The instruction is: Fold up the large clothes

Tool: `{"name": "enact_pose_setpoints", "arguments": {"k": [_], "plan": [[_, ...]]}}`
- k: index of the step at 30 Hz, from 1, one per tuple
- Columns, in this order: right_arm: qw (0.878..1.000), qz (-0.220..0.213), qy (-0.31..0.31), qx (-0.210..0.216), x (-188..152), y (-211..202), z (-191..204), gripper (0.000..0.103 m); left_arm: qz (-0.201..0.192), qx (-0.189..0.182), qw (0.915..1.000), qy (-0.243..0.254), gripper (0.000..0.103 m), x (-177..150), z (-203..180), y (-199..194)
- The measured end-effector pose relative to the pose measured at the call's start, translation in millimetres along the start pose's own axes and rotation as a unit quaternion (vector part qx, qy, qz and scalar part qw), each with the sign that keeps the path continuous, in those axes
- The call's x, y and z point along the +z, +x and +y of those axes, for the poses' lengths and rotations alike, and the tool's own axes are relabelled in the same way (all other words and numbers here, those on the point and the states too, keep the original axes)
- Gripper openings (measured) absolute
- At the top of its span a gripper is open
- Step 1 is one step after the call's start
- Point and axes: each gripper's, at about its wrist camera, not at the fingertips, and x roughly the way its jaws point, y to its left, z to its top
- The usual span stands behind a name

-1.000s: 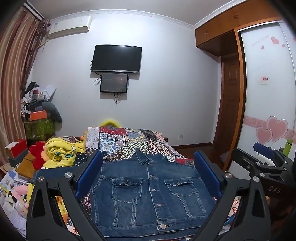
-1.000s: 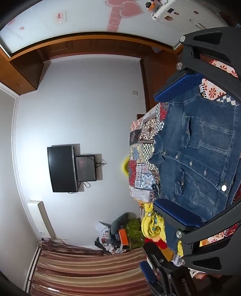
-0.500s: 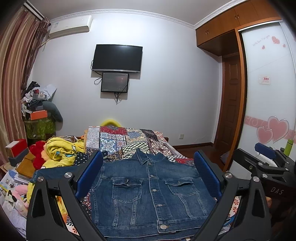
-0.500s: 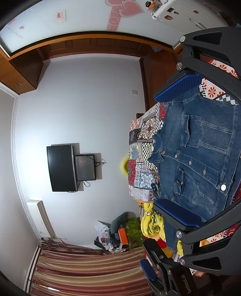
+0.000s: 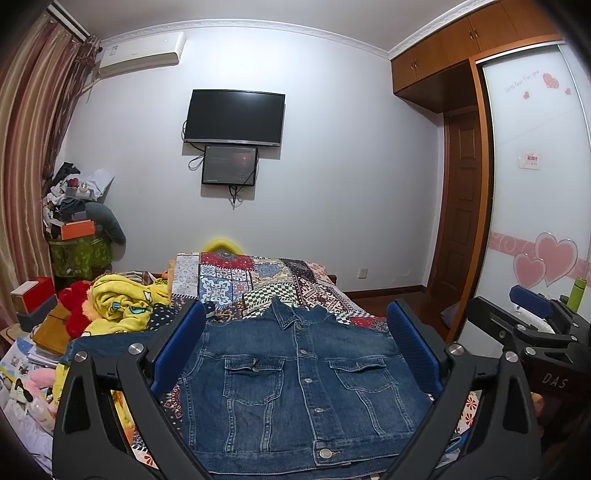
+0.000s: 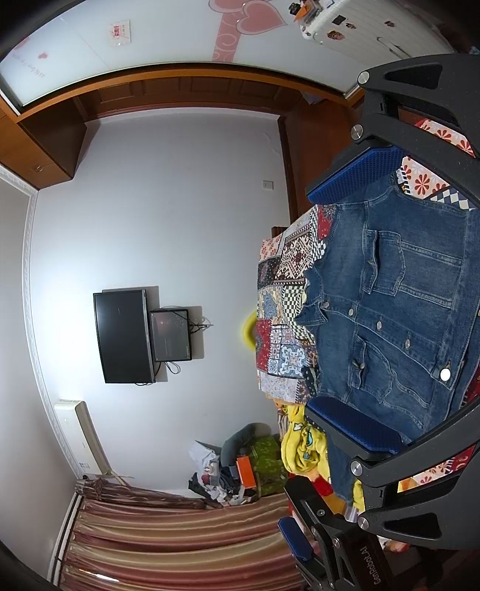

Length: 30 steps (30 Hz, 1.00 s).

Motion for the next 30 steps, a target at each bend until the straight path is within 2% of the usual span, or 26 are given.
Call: {"name": "enact_pose_setpoints", "arguments": {"k": [30], "plan": [[1.000,0.003,0.003,0.002,1.4,0.8,-3.8,0.103,0.001,0.000,1.0000,0.000,0.100,0.1,-2.5,4.1]]}}
